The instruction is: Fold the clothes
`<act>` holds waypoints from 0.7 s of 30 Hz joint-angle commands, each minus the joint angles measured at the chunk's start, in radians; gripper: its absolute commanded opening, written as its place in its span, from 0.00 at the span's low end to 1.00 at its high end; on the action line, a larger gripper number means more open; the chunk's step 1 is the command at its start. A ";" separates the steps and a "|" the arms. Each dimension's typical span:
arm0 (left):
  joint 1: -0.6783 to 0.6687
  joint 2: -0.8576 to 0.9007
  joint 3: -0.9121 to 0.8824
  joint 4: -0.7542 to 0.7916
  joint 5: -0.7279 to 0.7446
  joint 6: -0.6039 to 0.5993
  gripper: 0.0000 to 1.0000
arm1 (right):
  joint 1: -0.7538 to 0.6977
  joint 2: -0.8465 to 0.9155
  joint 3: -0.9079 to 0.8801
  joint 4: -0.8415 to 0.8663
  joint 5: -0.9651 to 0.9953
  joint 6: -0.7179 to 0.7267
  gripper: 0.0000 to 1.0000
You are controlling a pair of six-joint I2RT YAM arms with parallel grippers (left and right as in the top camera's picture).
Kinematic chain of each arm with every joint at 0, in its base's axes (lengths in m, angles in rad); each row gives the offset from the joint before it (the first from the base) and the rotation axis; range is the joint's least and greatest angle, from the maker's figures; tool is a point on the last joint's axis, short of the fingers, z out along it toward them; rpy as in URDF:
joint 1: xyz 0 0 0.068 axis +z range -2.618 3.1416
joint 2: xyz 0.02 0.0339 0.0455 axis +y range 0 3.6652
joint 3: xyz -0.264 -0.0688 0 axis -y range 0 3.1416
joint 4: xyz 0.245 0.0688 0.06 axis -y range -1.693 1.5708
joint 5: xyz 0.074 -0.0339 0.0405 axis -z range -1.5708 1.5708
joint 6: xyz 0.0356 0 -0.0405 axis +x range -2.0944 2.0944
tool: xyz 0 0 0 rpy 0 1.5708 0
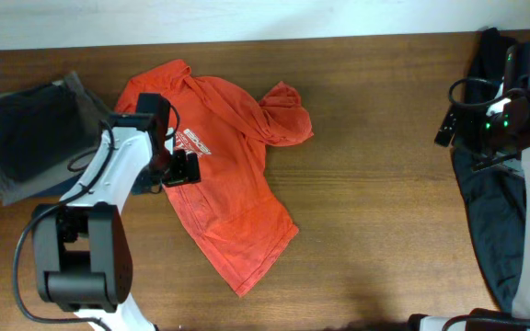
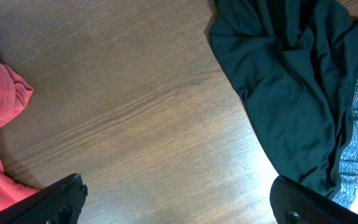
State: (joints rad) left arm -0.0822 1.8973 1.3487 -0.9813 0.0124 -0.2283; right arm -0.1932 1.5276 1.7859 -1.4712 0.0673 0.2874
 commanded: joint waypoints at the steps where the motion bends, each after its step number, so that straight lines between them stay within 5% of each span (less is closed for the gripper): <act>1: 0.002 0.010 -0.064 0.065 -0.008 -0.010 0.90 | -0.005 -0.001 0.012 -0.003 0.016 -0.002 0.99; 5: 0.002 0.010 -0.119 0.119 -0.006 -0.010 0.66 | -0.005 -0.001 0.012 -0.003 0.016 -0.002 0.99; 7: 0.002 0.010 -0.146 0.143 0.001 -0.010 0.64 | -0.005 -0.001 0.012 -0.003 0.017 -0.002 0.99; 17: 0.002 0.010 -0.253 0.181 0.050 -0.018 0.76 | -0.005 -0.001 0.012 -0.004 0.016 -0.002 0.99; 21: 0.002 0.010 -0.254 0.134 0.219 -0.018 0.87 | -0.005 -0.001 0.012 -0.004 0.017 -0.002 0.99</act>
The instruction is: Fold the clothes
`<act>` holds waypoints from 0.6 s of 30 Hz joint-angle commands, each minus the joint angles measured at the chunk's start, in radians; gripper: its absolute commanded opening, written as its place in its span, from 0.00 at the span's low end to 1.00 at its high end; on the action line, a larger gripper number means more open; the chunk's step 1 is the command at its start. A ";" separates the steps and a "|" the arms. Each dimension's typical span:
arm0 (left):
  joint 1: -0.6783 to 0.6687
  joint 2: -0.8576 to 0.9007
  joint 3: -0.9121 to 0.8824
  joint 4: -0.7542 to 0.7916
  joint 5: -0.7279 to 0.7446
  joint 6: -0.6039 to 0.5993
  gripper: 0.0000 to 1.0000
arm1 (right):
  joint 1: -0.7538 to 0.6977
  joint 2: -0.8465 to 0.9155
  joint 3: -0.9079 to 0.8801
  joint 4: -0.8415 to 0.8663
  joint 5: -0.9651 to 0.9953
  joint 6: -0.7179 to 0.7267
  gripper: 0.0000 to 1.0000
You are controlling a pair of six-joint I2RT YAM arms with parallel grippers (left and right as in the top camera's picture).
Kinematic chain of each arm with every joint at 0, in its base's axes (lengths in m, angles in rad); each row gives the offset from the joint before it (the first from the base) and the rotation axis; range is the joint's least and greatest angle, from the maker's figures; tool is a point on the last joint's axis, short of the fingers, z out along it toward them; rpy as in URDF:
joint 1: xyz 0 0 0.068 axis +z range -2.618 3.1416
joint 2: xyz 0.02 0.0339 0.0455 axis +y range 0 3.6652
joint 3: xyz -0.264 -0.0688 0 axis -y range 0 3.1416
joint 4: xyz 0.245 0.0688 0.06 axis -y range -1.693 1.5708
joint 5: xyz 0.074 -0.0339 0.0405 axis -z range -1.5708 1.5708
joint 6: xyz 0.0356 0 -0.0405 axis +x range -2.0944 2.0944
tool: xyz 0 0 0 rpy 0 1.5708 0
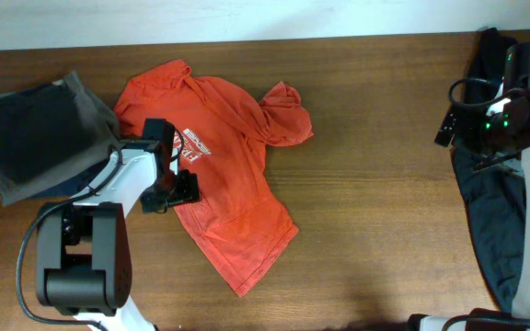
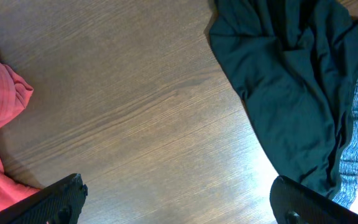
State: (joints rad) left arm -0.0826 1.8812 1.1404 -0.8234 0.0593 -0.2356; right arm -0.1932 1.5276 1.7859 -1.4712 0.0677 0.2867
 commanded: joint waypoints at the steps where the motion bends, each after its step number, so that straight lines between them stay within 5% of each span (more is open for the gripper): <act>1: 0.002 0.026 -0.046 -0.029 0.209 -0.011 0.87 | -0.005 -0.001 0.012 -0.004 0.016 -0.001 0.99; 7: 0.016 0.008 -0.045 -0.097 0.419 -0.011 0.96 | -0.005 -0.001 0.010 -0.007 0.016 -0.002 0.99; 18: -0.048 -0.002 -0.075 -0.261 0.406 -0.024 0.97 | -0.005 -0.001 0.010 -0.007 0.016 -0.002 0.99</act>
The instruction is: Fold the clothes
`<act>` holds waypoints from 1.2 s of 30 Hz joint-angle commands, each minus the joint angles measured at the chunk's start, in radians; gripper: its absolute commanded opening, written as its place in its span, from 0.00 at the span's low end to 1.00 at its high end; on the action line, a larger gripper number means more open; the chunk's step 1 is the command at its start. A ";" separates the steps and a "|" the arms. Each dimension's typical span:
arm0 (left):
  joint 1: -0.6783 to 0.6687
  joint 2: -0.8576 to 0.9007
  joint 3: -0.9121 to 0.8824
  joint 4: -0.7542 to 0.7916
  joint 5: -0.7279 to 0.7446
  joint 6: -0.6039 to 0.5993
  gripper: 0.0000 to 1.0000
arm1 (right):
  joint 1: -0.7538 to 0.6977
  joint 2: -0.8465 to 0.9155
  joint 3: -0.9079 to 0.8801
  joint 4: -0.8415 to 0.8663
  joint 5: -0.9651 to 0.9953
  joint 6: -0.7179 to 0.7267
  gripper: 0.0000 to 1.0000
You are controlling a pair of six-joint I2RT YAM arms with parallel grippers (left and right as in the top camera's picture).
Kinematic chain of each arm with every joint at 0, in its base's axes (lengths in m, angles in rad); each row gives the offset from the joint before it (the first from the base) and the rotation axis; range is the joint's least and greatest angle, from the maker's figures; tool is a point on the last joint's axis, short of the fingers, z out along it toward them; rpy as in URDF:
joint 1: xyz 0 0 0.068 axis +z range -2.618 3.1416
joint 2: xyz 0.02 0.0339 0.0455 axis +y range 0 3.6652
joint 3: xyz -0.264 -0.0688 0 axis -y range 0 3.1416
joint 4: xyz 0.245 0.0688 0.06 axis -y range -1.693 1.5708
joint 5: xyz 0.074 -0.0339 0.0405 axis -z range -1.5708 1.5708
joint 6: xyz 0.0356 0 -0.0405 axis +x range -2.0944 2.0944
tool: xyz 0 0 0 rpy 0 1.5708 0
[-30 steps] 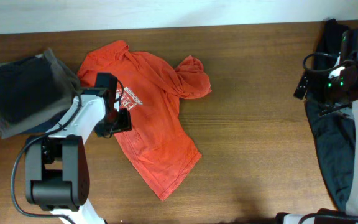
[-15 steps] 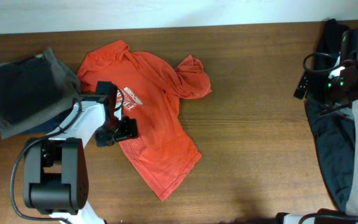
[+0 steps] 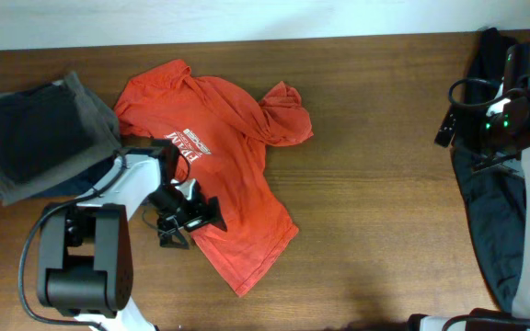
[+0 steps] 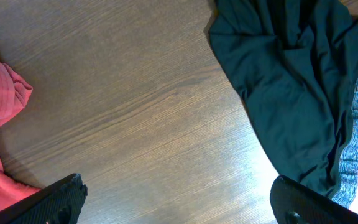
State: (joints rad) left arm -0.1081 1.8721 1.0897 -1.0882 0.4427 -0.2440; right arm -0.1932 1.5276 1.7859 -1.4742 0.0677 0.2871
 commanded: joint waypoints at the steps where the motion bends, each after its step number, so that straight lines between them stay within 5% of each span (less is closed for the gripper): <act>1: -0.027 0.007 -0.034 0.015 0.022 -0.026 0.97 | -0.005 -0.001 0.010 -0.004 0.016 -0.002 0.99; 9: -0.067 0.007 -0.149 0.228 -0.020 -0.128 0.90 | -0.005 -0.001 0.010 -0.004 0.016 -0.002 0.99; 17: -0.068 0.006 -0.159 0.282 -0.021 -0.134 0.55 | -0.005 -0.001 0.010 -0.004 0.016 -0.002 0.99; 26: -0.068 -0.002 -0.155 0.292 -0.105 -0.134 0.01 | -0.005 -0.001 0.010 -0.004 0.016 -0.002 0.99; 36: -0.060 -0.204 -0.104 0.238 -0.175 -0.118 0.01 | -0.005 -0.001 0.010 -0.010 0.016 -0.002 0.99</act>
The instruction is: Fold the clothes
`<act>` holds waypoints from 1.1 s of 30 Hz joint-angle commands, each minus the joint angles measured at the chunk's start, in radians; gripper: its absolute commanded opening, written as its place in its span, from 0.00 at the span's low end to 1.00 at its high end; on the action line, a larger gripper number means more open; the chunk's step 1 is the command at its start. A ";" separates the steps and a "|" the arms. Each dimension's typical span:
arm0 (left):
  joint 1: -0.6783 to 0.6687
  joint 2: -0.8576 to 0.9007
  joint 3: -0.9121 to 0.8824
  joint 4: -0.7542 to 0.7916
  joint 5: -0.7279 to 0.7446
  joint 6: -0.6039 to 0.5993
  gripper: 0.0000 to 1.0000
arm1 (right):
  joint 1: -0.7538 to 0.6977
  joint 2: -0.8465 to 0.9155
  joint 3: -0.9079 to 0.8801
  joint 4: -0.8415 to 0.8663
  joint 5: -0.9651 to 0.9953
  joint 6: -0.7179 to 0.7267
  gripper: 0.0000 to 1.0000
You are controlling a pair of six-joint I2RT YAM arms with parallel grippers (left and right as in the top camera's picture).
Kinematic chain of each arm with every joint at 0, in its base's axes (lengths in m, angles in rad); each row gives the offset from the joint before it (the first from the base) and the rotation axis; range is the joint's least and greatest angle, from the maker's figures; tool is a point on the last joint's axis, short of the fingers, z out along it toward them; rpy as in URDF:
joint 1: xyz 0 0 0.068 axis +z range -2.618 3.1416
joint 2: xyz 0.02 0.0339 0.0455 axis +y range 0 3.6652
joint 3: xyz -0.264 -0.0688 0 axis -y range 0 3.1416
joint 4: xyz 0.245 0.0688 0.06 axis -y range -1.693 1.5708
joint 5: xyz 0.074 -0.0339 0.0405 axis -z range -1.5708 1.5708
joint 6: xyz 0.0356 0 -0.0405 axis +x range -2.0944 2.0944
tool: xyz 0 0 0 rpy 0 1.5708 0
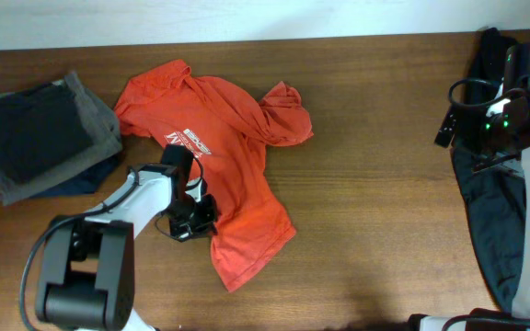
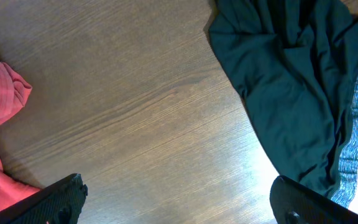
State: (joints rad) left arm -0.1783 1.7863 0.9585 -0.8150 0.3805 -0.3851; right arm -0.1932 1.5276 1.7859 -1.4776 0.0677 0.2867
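An orange shirt (image 1: 233, 175) lies crumpled and spread on the wooden table (image 1: 375, 211), and its sleeve also shows in the right wrist view. My left gripper (image 1: 191, 217) sits low at the shirt's lower left edge, touching the cloth. The overhead view does not show whether its jaws are closed. My right gripper (image 2: 182, 208) hovers open over bare wood far to the right, its fingers (image 2: 55, 199) wide apart with nothing between them.
A folded stack of dark and grey clothes (image 1: 44, 138) sits at the left edge. A heap of dark green garments (image 2: 291, 81) lies at the right edge, beside the right arm (image 1: 504, 119).
The left gripper has stayed near the shirt's lower left edge but turned and looks narrower. That edge now lies further right, so the lower part is narrower. The right arm is unmoved.
The left gripper was first on the shirt near its printed logo. It then stood lower, at the shirt's left edge, then lower again and spread wide at the hem. Now the lower left edge has shifted right. The right gripper stayed open and still throughout.
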 commanded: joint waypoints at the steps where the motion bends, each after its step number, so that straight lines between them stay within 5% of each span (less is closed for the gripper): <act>1: 0.016 -0.158 0.047 -0.063 -0.143 0.024 0.00 | -0.005 -0.001 0.010 -0.011 0.016 -0.002 0.99; 9: 0.115 -0.483 0.278 -0.244 -0.216 0.076 0.00 | 0.013 -0.001 -0.012 -0.007 -0.134 -0.101 0.99; 20: 0.224 -0.681 0.554 -0.240 -0.286 0.080 0.01 | 0.304 0.040 -0.108 0.100 -0.171 -0.159 0.99; 33: 0.233 -0.680 0.707 -0.246 -0.362 0.087 0.00 | 0.664 0.166 -0.482 0.690 -0.294 -0.161 0.98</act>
State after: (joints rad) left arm 0.0483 1.1141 1.6394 -1.0626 0.0414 -0.3134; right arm 0.4015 1.6600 1.3743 -0.8722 -0.1558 0.1337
